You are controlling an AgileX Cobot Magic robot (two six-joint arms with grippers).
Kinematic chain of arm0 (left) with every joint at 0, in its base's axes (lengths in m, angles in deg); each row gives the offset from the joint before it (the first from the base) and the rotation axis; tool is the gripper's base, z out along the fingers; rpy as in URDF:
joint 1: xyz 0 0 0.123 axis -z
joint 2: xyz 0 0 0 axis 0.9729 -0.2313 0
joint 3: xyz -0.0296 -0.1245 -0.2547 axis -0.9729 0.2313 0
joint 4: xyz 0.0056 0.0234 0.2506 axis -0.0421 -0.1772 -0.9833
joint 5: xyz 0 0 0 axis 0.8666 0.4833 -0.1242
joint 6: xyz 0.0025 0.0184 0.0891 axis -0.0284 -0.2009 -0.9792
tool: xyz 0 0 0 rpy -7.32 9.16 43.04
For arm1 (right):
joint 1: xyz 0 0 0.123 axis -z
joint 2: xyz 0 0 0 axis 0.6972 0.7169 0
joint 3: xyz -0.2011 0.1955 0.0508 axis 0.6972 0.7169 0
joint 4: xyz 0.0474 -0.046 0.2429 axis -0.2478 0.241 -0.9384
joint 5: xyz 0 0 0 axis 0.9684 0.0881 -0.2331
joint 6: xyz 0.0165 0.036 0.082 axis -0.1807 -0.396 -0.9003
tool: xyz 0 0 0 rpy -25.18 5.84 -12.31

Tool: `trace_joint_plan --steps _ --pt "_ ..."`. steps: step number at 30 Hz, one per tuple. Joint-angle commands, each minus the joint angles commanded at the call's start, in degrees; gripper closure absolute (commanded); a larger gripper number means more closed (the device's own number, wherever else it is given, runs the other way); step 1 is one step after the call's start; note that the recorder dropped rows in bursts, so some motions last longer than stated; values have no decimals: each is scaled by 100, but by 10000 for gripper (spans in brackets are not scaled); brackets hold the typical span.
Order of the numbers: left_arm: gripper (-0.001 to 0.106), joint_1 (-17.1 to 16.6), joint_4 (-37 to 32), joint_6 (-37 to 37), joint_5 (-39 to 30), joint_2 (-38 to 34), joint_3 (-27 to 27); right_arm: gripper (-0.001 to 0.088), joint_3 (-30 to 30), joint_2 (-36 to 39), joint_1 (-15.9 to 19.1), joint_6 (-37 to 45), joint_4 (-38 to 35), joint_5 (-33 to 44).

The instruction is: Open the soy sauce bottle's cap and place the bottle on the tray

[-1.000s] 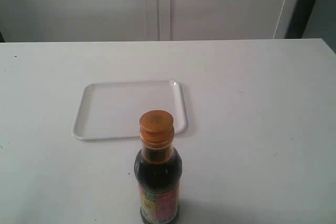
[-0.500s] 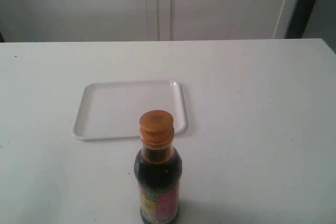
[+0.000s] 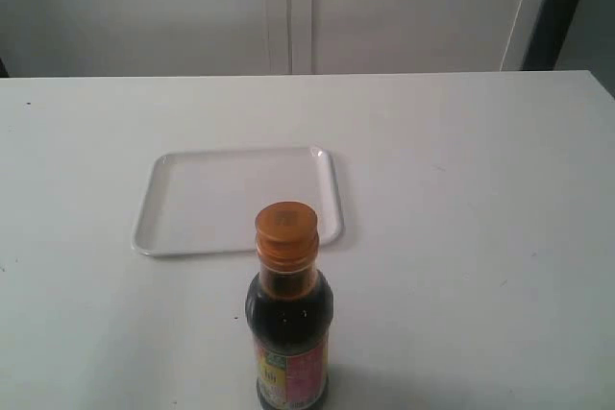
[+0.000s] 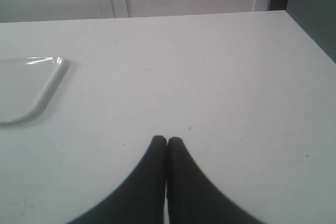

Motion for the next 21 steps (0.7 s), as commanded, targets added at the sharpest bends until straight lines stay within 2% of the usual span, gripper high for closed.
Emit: trace_joint_plan --steps 8,11,18,21 --pt "1053 0 -326 0 101 -968 -541 868 0 0 0 0 0 52" --pt "1053 130 -659 0 277 -1186 -608 868 0 0 0 0 0 65" --pt "1053 591 -1312 44 230 -1636 -632 868 0 0 0 0 0 65" --pt "1053 919 -1855 640 241 -1790 -632 868 0 0 0 0 0 65"
